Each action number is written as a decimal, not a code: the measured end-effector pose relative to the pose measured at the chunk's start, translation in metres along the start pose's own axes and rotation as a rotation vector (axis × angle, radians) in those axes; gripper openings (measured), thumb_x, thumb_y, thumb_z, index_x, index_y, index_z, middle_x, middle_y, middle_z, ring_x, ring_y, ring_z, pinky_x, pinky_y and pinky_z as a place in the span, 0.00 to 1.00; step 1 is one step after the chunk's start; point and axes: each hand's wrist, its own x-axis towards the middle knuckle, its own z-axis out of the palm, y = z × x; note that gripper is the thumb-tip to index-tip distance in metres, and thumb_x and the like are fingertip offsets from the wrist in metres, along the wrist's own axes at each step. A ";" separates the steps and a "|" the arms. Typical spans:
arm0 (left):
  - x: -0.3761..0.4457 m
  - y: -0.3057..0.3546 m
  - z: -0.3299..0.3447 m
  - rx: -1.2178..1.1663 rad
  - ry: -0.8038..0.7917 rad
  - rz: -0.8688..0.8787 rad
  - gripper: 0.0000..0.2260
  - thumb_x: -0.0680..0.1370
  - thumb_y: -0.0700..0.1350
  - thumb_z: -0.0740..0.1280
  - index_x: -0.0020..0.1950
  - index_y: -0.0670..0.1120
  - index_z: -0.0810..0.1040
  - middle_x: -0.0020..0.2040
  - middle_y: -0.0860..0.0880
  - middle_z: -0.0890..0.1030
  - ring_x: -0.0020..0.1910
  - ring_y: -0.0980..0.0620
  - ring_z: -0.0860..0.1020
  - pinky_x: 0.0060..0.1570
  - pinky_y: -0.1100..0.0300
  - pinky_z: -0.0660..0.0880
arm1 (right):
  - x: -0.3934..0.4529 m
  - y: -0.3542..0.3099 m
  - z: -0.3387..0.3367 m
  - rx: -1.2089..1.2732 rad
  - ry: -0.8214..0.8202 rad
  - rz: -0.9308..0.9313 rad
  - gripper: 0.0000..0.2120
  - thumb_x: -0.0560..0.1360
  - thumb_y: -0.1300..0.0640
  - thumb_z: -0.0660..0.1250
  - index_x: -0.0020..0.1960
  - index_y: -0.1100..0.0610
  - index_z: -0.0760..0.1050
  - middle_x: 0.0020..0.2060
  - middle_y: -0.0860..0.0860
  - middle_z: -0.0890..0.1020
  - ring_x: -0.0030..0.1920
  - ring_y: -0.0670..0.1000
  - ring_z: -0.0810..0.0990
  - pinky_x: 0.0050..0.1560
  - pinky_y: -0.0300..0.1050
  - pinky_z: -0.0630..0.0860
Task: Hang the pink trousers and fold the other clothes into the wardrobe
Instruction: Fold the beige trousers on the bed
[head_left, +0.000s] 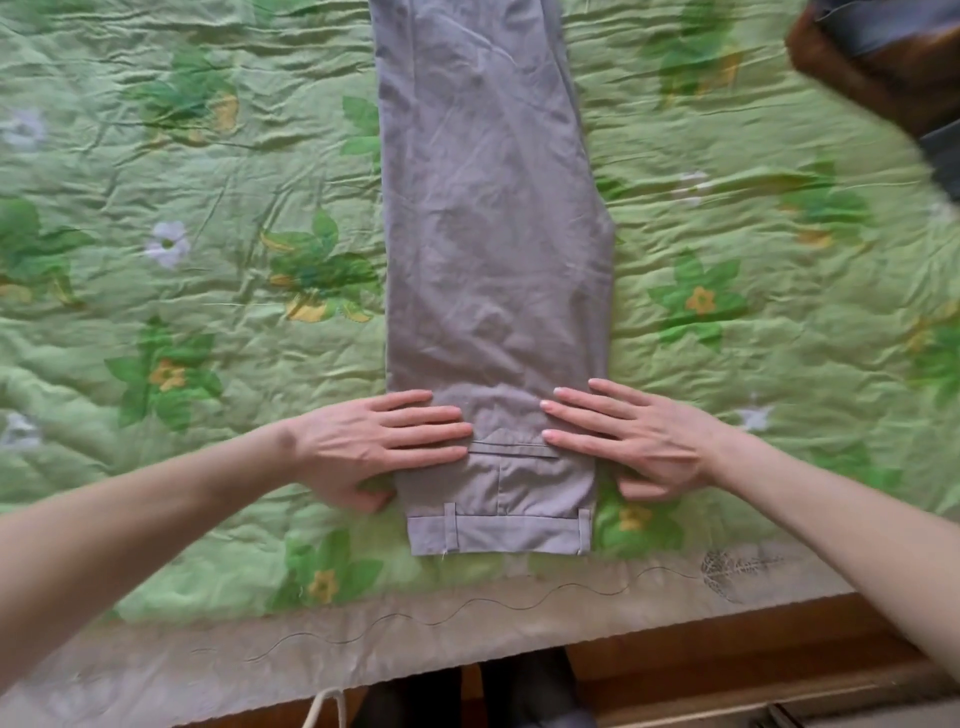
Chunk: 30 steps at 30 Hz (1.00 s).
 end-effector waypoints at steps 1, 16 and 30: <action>0.002 0.000 0.001 0.024 0.018 -0.007 0.44 0.75 0.56 0.69 0.86 0.46 0.54 0.86 0.45 0.51 0.85 0.45 0.50 0.82 0.41 0.49 | -0.001 0.001 0.001 -0.023 0.016 -0.008 0.43 0.75 0.47 0.63 0.85 0.53 0.48 0.84 0.56 0.48 0.84 0.56 0.46 0.82 0.59 0.50; 0.003 0.046 -0.007 -0.371 0.460 -0.368 0.27 0.81 0.52 0.70 0.76 0.39 0.73 0.76 0.46 0.74 0.78 0.48 0.69 0.74 0.48 0.71 | 0.009 -0.050 -0.011 0.444 0.538 0.248 0.20 0.82 0.63 0.66 0.74 0.59 0.74 0.76 0.54 0.72 0.78 0.54 0.69 0.76 0.58 0.68; 0.055 0.022 -0.032 -0.495 1.001 -1.147 0.09 0.84 0.55 0.60 0.49 0.51 0.67 0.30 0.57 0.69 0.26 0.45 0.71 0.30 0.55 0.59 | 0.084 -0.015 -0.053 0.885 0.955 1.122 0.22 0.82 0.40 0.55 0.50 0.59 0.73 0.37 0.58 0.82 0.41 0.63 0.79 0.37 0.59 0.69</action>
